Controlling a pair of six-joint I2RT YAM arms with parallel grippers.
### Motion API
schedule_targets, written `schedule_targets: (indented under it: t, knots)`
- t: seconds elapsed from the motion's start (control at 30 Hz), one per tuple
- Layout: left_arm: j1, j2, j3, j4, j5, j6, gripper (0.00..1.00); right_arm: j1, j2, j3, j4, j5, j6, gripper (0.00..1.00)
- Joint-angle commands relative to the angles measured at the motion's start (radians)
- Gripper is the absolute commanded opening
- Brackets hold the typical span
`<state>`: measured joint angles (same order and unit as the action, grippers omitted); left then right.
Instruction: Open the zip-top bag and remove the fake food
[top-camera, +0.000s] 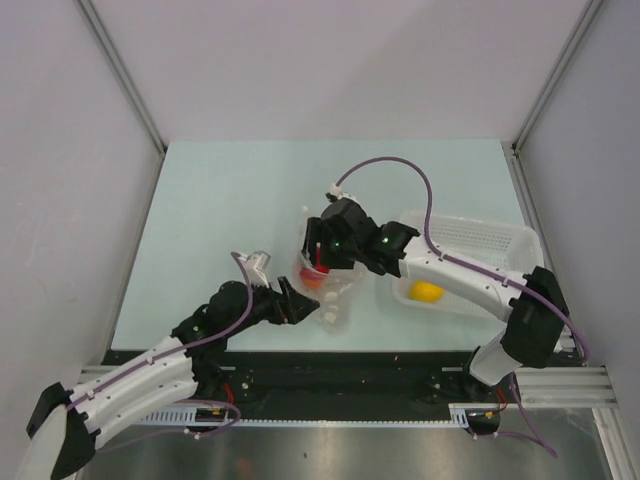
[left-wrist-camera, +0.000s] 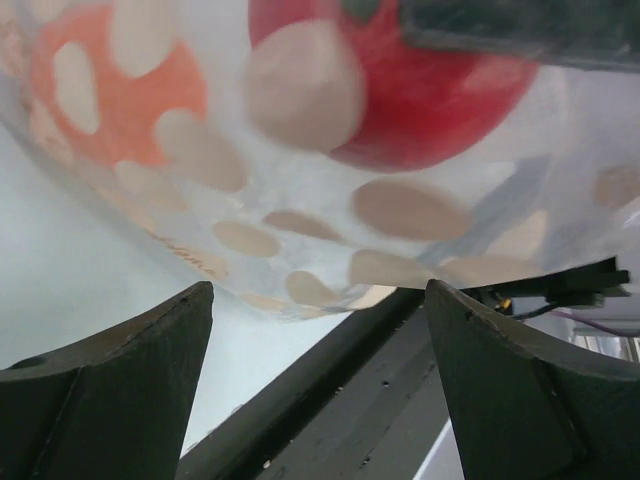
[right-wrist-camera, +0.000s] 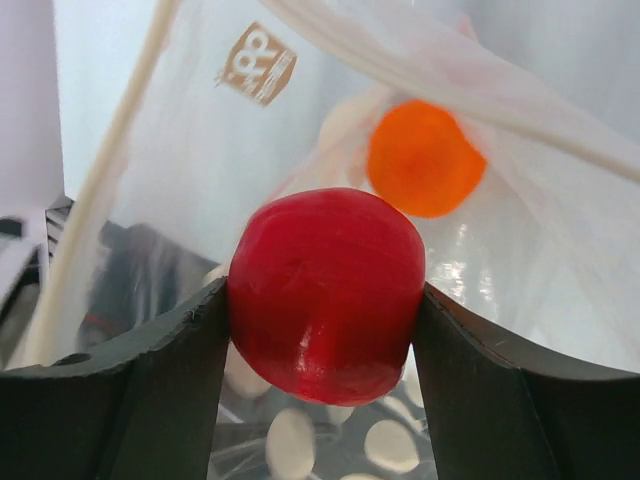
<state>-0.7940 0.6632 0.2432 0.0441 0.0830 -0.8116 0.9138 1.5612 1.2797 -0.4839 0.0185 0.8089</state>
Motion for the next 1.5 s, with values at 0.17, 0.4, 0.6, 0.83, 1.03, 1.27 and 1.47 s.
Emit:
schedule_targets:
  t: [0.17,0.4,0.6,0.83,1.03,1.27,1.47]
  knots:
    - [-0.001,-0.103,0.183,-0.191,0.104,0.040,0.89,0.226,0.025,0.263,-0.196,0.553,-0.068,0.19]
    - [-0.001,-0.221,0.289,-0.309,0.063,0.011,0.87,0.250,-0.093,0.169,-0.112,0.576,0.021,0.17]
    - [-0.001,-0.296,0.343,-0.394,-0.078,-0.034,0.86,0.232,-0.205,0.219,-0.195,0.540,0.042,0.16]
    - [-0.001,-0.188,0.416,-0.382,-0.207,-0.054,0.92,0.188,-0.361,0.188,-0.393,0.676,0.036,0.17]
    - [-0.001,0.047,0.573,-0.381,-0.178,0.014,0.92,-0.224,-0.555,-0.064,-0.484,0.624,-0.065,0.22]
    - [-0.001,0.242,0.807,-0.558,-0.264,0.049,0.95,-0.613,-0.653,-0.345,-0.400,0.434,-0.226,0.43]
    - [-0.001,0.300,0.857,-0.664,-0.315,-0.024,0.90,-0.641,-0.623,-0.339,-0.404,0.468,-0.223,0.75]
